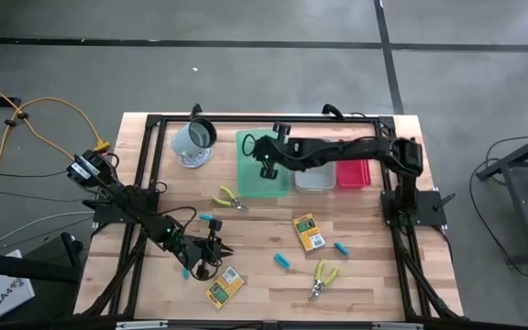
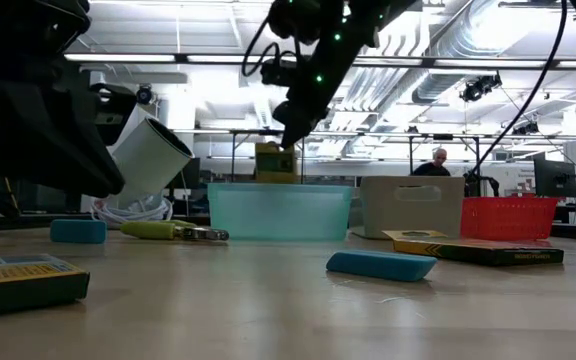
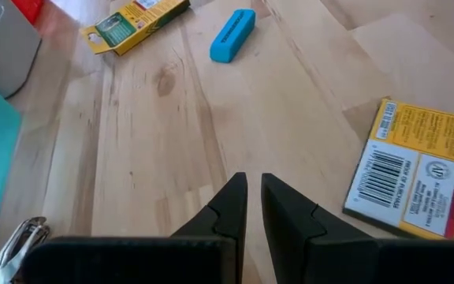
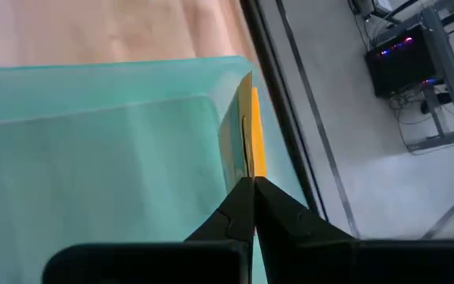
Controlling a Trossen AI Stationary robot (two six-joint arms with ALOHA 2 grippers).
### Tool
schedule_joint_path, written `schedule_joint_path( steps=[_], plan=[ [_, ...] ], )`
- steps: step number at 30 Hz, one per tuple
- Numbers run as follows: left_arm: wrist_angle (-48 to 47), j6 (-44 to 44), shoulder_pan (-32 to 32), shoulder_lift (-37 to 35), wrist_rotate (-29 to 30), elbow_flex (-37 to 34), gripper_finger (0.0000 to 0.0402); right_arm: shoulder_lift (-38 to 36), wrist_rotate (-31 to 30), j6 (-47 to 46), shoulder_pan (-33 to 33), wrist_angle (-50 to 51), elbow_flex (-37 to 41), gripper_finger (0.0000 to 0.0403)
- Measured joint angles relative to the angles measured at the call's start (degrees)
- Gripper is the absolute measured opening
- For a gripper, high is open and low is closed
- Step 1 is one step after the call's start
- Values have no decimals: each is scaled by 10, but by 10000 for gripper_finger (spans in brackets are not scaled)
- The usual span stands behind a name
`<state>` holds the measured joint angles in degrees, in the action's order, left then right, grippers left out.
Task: Pick & Place School Supplies
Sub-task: Put the top left yellow crayon box into the green bin
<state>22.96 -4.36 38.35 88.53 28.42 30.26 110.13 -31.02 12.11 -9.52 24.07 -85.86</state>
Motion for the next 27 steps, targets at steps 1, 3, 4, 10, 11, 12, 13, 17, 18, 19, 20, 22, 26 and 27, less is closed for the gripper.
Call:
schedule_joint_path(
  steps=[1, 3, 4, 10, 11, 12, 13, 17, 18, 19, 20, 22, 26, 27],
  plan=[
    [0, 0, 0, 0, 0, 0, 36, 0, 1, 6, -3, -3, 0, 2],
    [0, 0, 0, 0, 0, 0, 36, 0, 6, 20, -8, -10, 0, 2],
    [0, 0, 0, 0, 0, 0, 36, 0, 11, 24, -10, -11, 0, 2],
    [0, 0, 0, 0, 0, 0, 36, 0, 36, 41, -22, -21, 8, 2],
    [0, -1, 0, 0, 0, 0, 36, 0, 36, 46, -23, -24, 13, 2],
    [0, -1, 0, 0, 0, 0, 36, 0, 36, 49, -25, -25, 17, 2],
    [0, -2, 0, 0, 0, 0, 36, 0, 38, 53, -28, -26, 21, 2],
    [0, -2, 0, 0, 0, 0, 36, 0, 45, 60, -39, -39, 42, 2],
    [0, -2, 0, 0, 0, 0, 36, 0, 46, 60, -42, -43, 49, 2],
    [0, -2, 0, 0, 0, 0, 36, 0, 47, 62, -46, -49, 56, 2],
    [0, -3, 0, 0, 0, 0, 36, 0, 49, 62, -50, -53, 60, 2],
    [0, -4, 0, 0, 0, 0, 36, 0, 51, 62, -58, -59, 69, 2],
    [0, -5, 0, 0, 0, 0, 36, -1, 58, 59, -70, -58, 83, 2],
    [0, -5, 0, 0, 0, 0, 36, 0, 66, 57, -72, -59, 84, 2]
  ],
)
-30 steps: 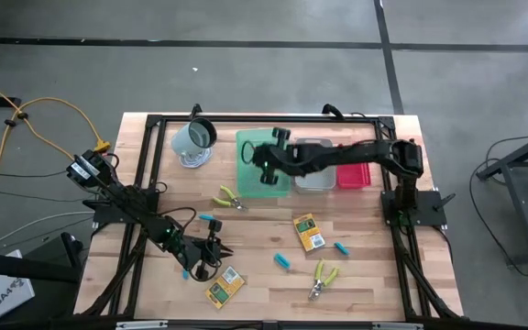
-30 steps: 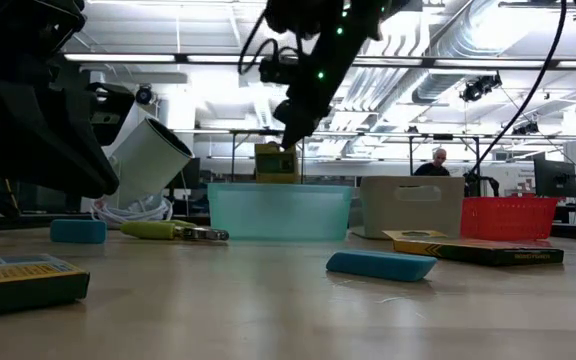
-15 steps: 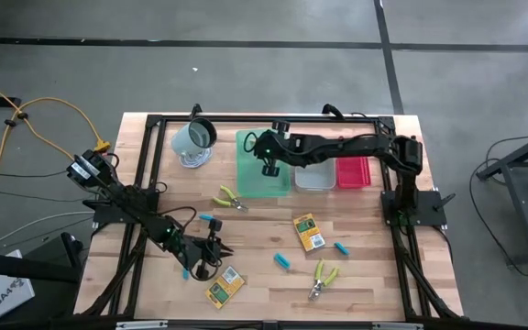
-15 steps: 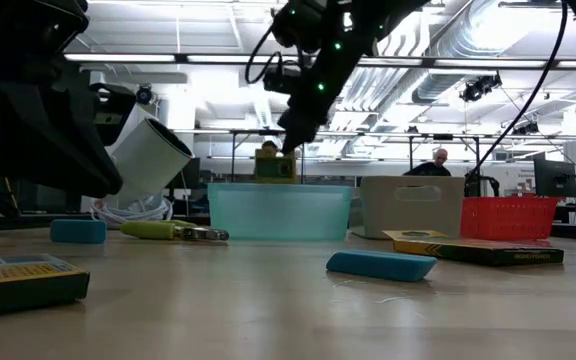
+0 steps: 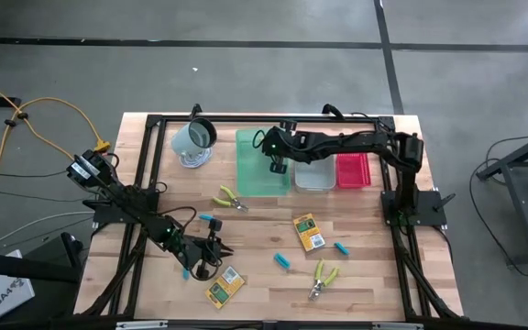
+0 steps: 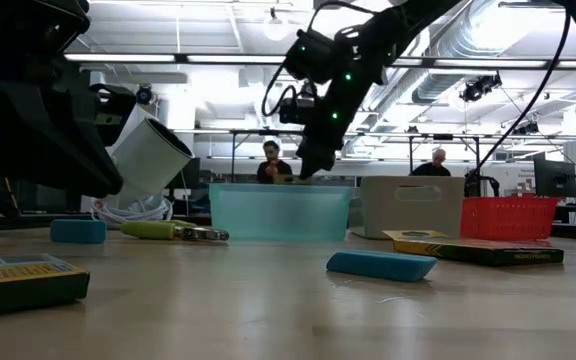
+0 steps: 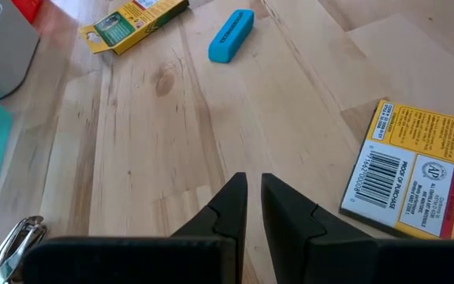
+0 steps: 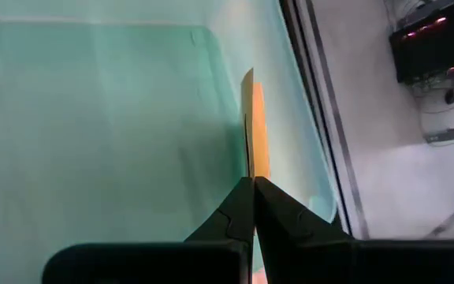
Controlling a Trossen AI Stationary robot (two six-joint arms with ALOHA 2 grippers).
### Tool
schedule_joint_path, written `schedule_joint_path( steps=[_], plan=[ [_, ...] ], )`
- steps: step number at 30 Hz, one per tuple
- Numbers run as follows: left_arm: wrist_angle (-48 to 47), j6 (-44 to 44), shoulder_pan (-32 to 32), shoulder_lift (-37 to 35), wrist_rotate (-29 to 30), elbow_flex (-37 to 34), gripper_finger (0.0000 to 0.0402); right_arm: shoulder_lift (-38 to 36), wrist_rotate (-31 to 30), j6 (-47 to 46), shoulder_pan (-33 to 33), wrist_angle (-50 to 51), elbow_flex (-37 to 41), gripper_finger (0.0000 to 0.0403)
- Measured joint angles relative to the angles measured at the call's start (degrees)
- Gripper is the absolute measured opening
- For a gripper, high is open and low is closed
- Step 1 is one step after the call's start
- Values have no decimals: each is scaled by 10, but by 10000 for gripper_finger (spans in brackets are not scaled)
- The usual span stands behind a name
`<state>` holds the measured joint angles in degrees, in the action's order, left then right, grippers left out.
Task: Pick & Place School Supplies
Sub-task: Put the top left yellow crayon box into the green bin, then put the right yellow crayon box into the green bin
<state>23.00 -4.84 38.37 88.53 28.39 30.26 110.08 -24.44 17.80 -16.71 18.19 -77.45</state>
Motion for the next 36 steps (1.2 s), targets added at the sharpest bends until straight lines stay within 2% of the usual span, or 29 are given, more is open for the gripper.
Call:
schedule_joint_path(
  steps=[5, 9, 20, 26, 36],
  plan=[
    [0, 0, 0, 0, 0, 0, 36, 0, 61, -6, 2, 2, 1, 2],
    [0, -1, 0, 0, 0, 0, 36, 0, 69, -25, 12, 18, 1, 5],
    [2, -4, 0, 0, 0, 0, 36, 0, 35, -45, 25, 51, 1, 87],
    [2, -8, 0, 0, 0, 0, 36, 0, 35, -47, 29, 51, 1, 124],
    [2, -8, 0, 0, 0, 0, 36, -38, 26, -70, 70, 46, 1, 139]
  ],
)
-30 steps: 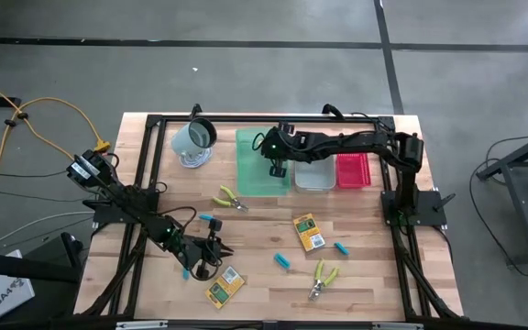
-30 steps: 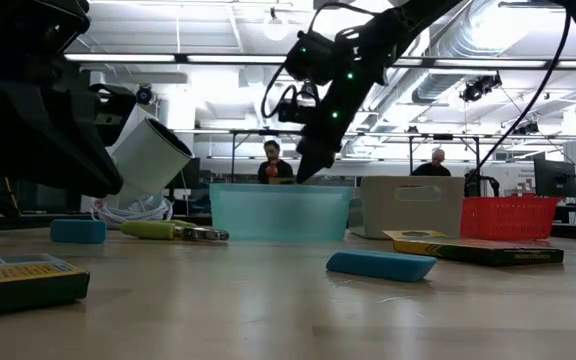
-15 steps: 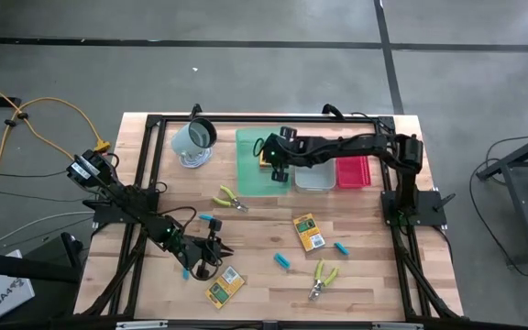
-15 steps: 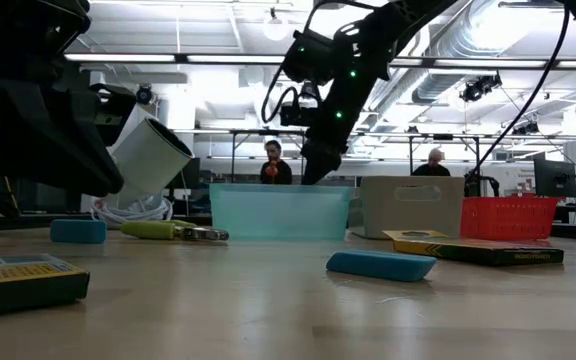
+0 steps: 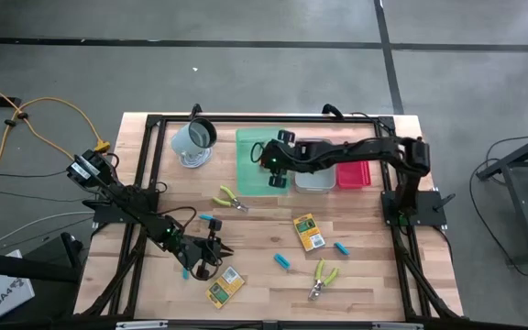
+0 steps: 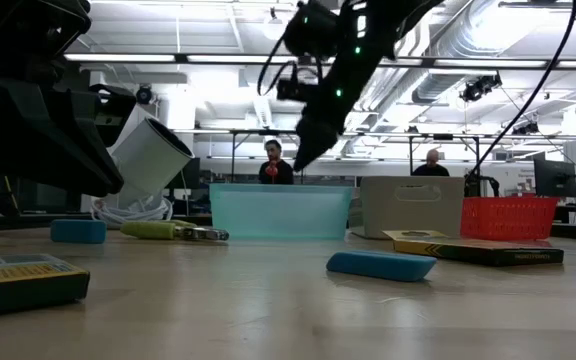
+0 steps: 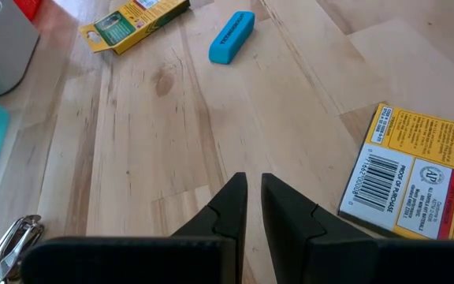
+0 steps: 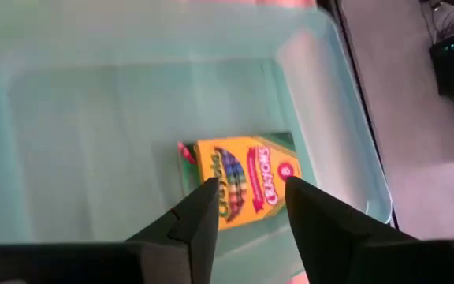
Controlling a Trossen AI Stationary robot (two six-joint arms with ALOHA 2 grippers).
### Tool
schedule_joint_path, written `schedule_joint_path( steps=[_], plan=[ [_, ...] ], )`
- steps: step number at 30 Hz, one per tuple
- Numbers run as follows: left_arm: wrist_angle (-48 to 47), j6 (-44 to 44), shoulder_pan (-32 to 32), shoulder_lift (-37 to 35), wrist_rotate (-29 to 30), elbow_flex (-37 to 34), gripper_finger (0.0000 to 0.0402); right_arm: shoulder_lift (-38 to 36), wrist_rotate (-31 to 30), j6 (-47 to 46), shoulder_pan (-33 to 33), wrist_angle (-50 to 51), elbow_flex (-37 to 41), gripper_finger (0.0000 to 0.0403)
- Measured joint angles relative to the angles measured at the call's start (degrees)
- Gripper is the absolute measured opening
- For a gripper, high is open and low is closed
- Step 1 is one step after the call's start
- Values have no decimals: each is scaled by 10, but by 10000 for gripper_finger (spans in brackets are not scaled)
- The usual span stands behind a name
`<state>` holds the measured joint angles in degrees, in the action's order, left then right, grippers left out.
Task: Pick & Place School Supplies
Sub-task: Put the right yellow crayon box into the green bin
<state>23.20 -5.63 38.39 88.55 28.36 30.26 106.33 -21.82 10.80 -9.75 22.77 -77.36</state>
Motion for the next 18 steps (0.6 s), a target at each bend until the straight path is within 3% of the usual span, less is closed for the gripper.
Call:
schedule_joint_path(
  steps=[10, 15, 18],
  plan=[
    [0, 0, 0, 0, 0, 0, 36, -70, -38, -48, 93, 68, 0, 129],
    [0, 0, 0, 0, 0, 0, 36, -72, -60, -63, 159, 136, 0, 122],
    [0, 0, 0, 0, 0, 0, 36, -72, -70, -120, 195, 183, 0, 116]
  ],
)
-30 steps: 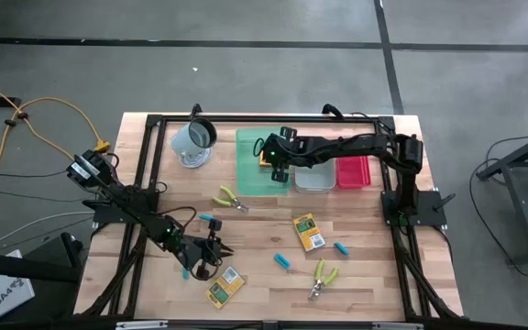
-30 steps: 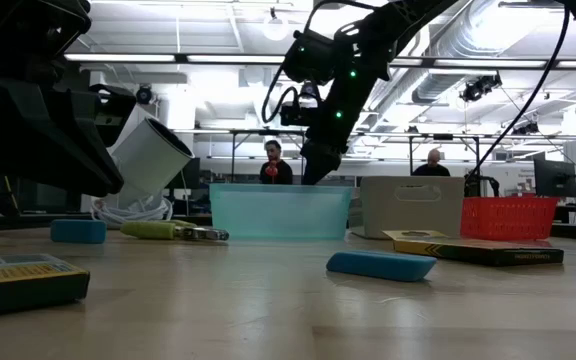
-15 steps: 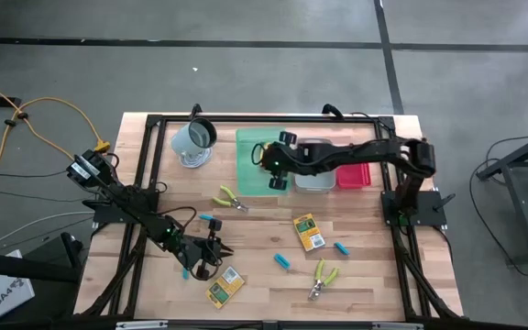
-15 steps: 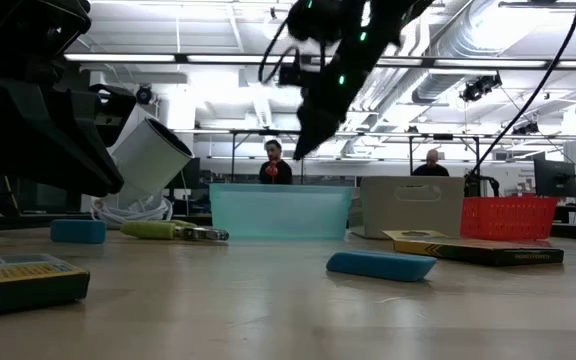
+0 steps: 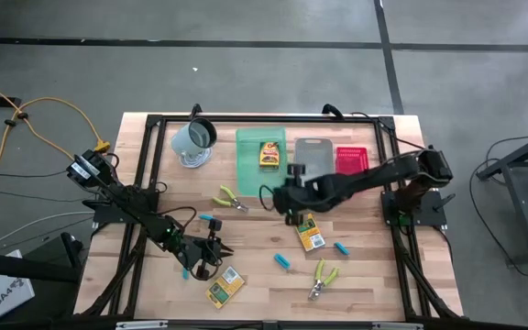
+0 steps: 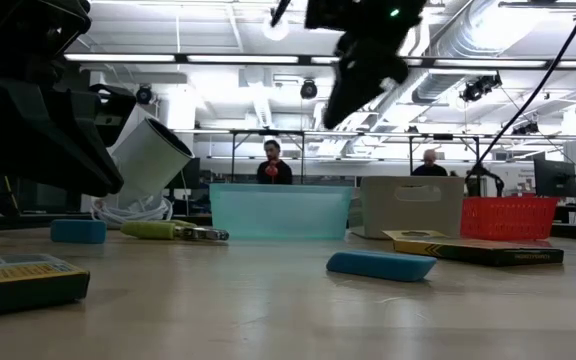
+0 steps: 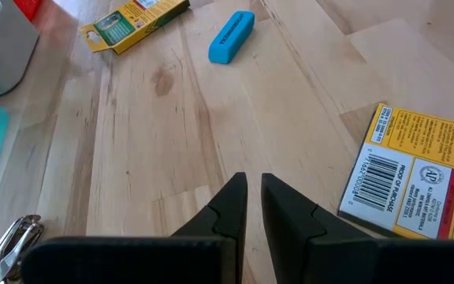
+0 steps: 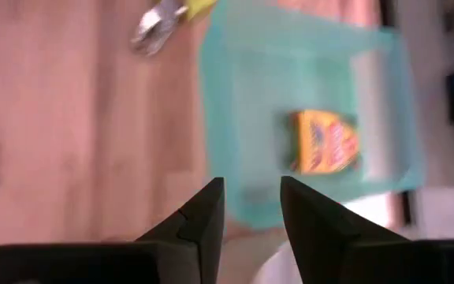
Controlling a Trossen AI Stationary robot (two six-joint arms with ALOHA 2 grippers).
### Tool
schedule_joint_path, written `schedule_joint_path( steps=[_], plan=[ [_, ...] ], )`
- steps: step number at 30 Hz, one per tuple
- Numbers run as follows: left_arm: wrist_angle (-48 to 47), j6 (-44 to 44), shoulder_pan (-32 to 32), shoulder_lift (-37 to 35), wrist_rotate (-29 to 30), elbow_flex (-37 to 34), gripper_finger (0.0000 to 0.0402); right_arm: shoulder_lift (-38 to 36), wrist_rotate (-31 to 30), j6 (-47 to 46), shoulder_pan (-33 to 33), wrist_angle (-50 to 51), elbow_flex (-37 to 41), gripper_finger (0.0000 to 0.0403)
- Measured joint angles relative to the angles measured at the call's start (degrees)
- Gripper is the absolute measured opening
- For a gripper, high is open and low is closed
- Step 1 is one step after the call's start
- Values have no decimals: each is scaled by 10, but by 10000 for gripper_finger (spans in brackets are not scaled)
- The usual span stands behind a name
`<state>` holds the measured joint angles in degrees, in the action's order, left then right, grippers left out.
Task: Pick & Place School Supplies
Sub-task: Put the right yellow crayon box into the green bin
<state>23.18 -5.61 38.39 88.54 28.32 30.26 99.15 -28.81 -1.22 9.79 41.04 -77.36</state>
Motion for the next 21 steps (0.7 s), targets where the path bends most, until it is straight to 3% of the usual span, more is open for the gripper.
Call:
schedule_joint_path(
  steps=[8, 14, 17, 21],
  plan=[
    [0, -3, 0, 0, 0, 0, 36, 0, 11, -239, 63, 118, 0, 98],
    [8, -3, 0, 0, -10, 0, 36, 7, 79, -359, 87, 170, 0, 89],
    [35, -14, -12, 0, -62, 0, 36, 7, 99, -398, 93, 181, 0, 89],
    [69, -51, -64, 0, -188, 0, 36, 7, 110, -443, 104, 195, 0, 89]
  ],
)
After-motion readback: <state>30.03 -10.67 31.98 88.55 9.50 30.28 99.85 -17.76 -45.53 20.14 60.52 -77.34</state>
